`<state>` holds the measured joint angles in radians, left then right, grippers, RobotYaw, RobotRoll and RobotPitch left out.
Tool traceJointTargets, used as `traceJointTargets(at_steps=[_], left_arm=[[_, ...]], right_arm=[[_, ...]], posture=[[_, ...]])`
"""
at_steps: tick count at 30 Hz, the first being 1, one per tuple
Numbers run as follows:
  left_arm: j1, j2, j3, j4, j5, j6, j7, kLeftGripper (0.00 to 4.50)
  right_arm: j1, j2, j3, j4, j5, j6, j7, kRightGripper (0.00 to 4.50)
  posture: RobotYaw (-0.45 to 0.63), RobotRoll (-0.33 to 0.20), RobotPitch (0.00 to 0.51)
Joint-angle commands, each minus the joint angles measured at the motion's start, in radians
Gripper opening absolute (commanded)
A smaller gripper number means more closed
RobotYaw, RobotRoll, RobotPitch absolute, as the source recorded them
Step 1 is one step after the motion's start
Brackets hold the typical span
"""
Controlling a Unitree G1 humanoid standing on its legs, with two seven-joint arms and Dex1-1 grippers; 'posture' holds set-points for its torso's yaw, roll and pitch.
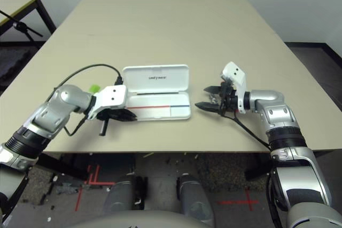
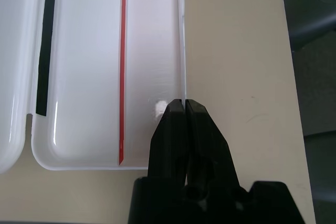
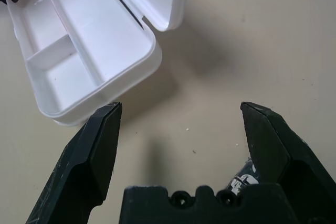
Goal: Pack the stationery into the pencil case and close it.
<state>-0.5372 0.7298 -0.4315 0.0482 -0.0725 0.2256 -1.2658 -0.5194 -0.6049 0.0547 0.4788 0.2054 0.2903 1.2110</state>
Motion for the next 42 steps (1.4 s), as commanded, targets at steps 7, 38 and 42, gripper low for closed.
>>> traceJointTargets(at_steps=[7,38,42], left_arm=[[0.007,-0.002,0.016,0.038,0.036,-0.02,0.006,0.02],[0.043,0.001,0.016,0.049,0.069,-0.023,0.013,0.75],[0.05,0.007,0.018,0.022,0.063,-0.006,0.011,2.26]], right_arm=[[0.038,-0.022,0.023,-0.081,0.023,0.073,0.056,4.5],[0.053,-0.02,0.032,-0.091,0.004,0.071,0.031,4.5],[0.053,-0.02,0.033,-0.089,0.001,0.067,0.028,4.5]], posture=[[-0.02,0.0,0.037],[-0.03,0.0,0.053],[-0.03,0.0,0.052]])
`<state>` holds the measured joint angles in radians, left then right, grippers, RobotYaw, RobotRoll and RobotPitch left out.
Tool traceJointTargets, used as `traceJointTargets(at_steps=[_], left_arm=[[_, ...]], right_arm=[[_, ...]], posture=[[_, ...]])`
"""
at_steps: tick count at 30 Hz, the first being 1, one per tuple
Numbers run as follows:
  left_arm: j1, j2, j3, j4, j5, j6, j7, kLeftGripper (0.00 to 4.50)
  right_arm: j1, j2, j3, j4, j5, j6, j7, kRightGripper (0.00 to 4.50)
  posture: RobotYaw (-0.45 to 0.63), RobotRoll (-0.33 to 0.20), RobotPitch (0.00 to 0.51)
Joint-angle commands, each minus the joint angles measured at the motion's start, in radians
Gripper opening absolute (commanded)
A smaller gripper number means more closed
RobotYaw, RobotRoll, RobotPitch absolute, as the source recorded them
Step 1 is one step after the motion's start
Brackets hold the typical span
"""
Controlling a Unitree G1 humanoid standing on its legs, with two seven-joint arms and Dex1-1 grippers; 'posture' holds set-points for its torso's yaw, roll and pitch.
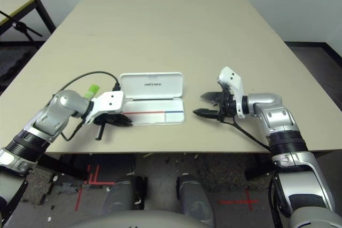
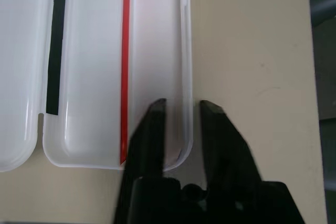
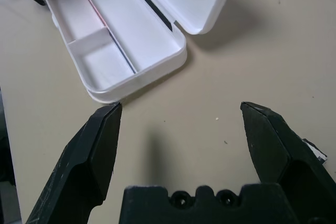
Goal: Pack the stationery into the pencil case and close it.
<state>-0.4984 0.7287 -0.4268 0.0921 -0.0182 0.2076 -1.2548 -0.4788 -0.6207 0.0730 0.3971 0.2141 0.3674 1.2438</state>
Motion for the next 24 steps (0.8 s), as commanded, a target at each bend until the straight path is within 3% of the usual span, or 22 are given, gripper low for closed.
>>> traceJointTargets(at_steps=[1,6,15,19,24], left_arm=[[0.017,0.011,0.016,-0.037,0.008,0.017,0.0,2.6],[0.044,0.039,0.064,-0.191,-0.041,0.062,-0.016,4.47],[0.043,0.099,0.179,-0.334,-0.136,0.138,-0.022,4.47],[0.04,0.107,0.217,-0.347,-0.168,0.163,-0.015,4.47],[0.043,0.104,0.217,-0.338,-0.167,0.155,-0.008,4.47]], right_arm=[[0.015,-0.005,0.014,-0.008,-0.007,-0.011,-0.005,4.5],[0.019,-0.005,0.009,-0.004,-0.002,-0.007,-0.003,4.5],[-0.014,-0.012,-0.007,0.003,0.013,-0.008,0.011,4.5],[-0.039,0.013,-0.074,-0.024,0.096,0.049,-0.008,4.5],[-0.087,0.056,-0.151,-0.013,0.131,0.078,-0.148,4.5]], posture=[[-0.03,0.0,0.052],[-0.02,0.0,0.05],[-0.01,0.0,0.041],[-0.02,0.0,0.037],[-0.02,0.0,0.035]])
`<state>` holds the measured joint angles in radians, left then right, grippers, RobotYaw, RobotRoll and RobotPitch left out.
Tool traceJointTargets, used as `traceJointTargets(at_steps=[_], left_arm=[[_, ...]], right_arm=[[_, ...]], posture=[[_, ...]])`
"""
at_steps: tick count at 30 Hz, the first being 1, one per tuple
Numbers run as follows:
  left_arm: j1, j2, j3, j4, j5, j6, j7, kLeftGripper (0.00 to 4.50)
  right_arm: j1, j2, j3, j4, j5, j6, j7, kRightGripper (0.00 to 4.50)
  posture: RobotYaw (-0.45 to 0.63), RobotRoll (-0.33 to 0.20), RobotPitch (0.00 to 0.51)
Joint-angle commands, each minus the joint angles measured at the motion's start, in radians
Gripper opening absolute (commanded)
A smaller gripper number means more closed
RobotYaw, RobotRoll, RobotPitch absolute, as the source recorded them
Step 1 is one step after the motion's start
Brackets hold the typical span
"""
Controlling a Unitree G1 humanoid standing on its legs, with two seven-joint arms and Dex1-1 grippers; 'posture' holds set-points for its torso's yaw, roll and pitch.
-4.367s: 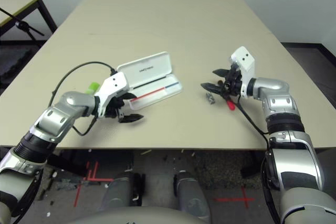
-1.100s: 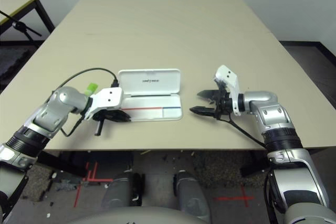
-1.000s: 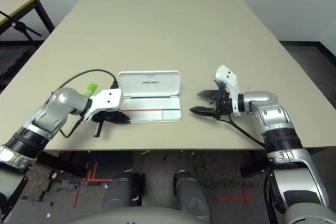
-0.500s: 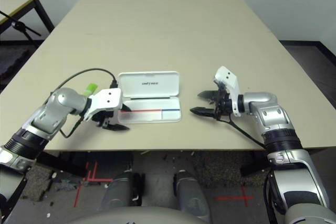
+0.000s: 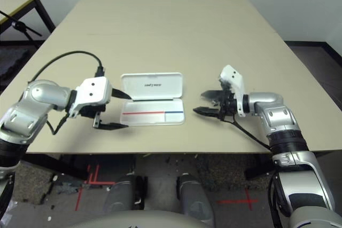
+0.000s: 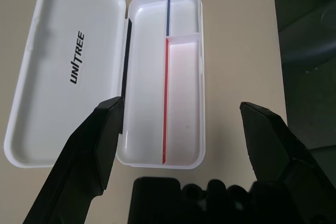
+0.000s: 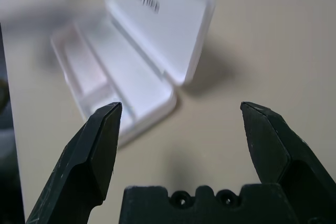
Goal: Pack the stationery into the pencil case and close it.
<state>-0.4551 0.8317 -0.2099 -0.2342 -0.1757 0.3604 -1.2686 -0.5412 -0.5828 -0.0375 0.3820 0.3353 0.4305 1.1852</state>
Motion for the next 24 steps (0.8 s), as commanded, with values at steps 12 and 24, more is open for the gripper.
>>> traceJointTargets(at_steps=[12,24], left_arm=[[-0.008,-0.023,-0.027,0.019,0.004,-0.013,0.01,4.47],[-0.011,-0.038,-0.048,0.034,0.016,-0.022,0.016,4.47]], right_arm=[[-0.222,0.035,-0.15,0.159,-0.087,0.414,-0.668,4.5],[-0.3,-0.077,-0.052,0.272,-0.112,0.722,-0.634,4.5]], posture=[[-0.05,0.0,0.032],[-0.05,0.0,0.035]])
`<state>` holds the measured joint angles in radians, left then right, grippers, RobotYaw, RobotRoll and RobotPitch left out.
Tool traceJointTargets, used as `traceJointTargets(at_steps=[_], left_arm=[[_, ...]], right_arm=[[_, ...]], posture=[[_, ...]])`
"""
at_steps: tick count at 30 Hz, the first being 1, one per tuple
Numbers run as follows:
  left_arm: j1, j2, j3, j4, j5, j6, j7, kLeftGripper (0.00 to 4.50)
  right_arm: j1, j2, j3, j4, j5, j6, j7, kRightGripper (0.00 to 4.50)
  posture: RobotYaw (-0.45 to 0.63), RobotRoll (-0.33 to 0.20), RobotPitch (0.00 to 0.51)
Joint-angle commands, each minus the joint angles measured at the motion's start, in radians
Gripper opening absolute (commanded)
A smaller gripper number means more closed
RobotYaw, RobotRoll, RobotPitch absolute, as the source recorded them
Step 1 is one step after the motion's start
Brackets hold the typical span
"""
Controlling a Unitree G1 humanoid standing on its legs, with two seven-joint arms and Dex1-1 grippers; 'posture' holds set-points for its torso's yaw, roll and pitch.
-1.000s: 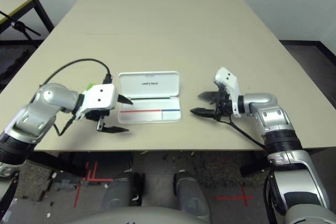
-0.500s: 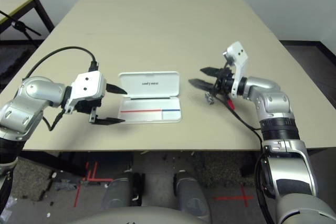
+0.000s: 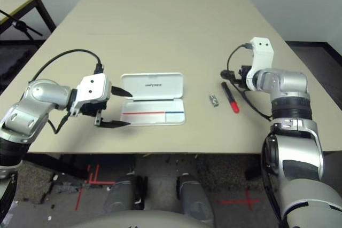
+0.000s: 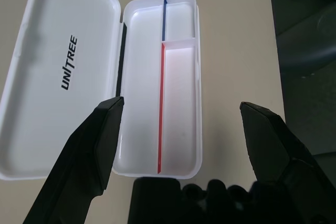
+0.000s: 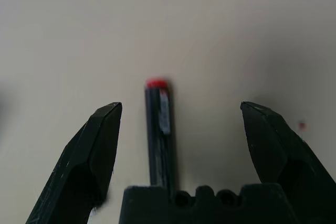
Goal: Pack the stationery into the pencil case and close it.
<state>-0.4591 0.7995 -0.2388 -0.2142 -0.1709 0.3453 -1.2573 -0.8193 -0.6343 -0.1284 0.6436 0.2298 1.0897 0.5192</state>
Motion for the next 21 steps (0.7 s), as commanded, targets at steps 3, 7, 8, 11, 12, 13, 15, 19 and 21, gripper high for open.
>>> traceJointTargets(at_steps=[3,7,8,11,12,13,15,19,21], left_arm=[[-0.008,-0.01,-0.024,0.012,0.013,-0.005,0.009,4.47],[-0.01,-0.014,-0.027,0.006,0.014,0.001,0.012,4.47],[-0.01,-0.015,-0.027,0.004,0.014,0.002,0.013,4.47],[-0.011,-0.014,-0.028,0.0,0.016,0.006,0.016,4.47],[-0.01,-0.015,-0.028,-0.002,0.017,0.007,0.017,4.47],[-0.011,-0.015,-0.029,-0.003,0.017,0.009,0.017,4.47],[-0.011,-0.015,-0.03,-0.006,0.018,0.012,0.018,4.47],[-0.017,-0.017,-0.035,-0.012,0.016,0.02,0.017,4.47],[-0.023,-0.02,-0.03,-0.004,0.012,0.02,0.02,4.47]], right_arm=[[-0.02,-0.04,0.084,0.008,-0.017,0.085,0.058,4.5],[-0.02,-0.037,0.121,0.027,-0.031,0.08,0.077,4.5],[-0.02,-0.035,0.128,0.032,-0.035,0.076,0.079,4.5],[-0.028,-0.018,0.14,0.058,-0.043,0.059,0.081,4.5],[-0.03,-0.015,0.143,0.065,-0.046,0.054,0.083,4.5],[-0.033,-0.01,0.146,0.079,-0.05,0.045,0.084,4.5],[-0.04,-0.004,0.15,0.104,-0.056,0.03,0.087,4.5],[-0.056,0.011,0.161,0.17,-0.074,-0.017,0.096,4.5],[-0.063,0.015,0.168,0.194,-0.081,-0.031,0.109,4.5]], posture=[[-0.04,0.0,0.035],[-0.04,0.0,0.035],[-0.04,0.0,0.035],[-0.03,0.0,0.035],[-0.03,0.0,0.035],[-0.03,0.0,0.036],[-0.03,0.0,0.038],[-0.02,0.0,0.038],[-0.02,0.0,0.038]])
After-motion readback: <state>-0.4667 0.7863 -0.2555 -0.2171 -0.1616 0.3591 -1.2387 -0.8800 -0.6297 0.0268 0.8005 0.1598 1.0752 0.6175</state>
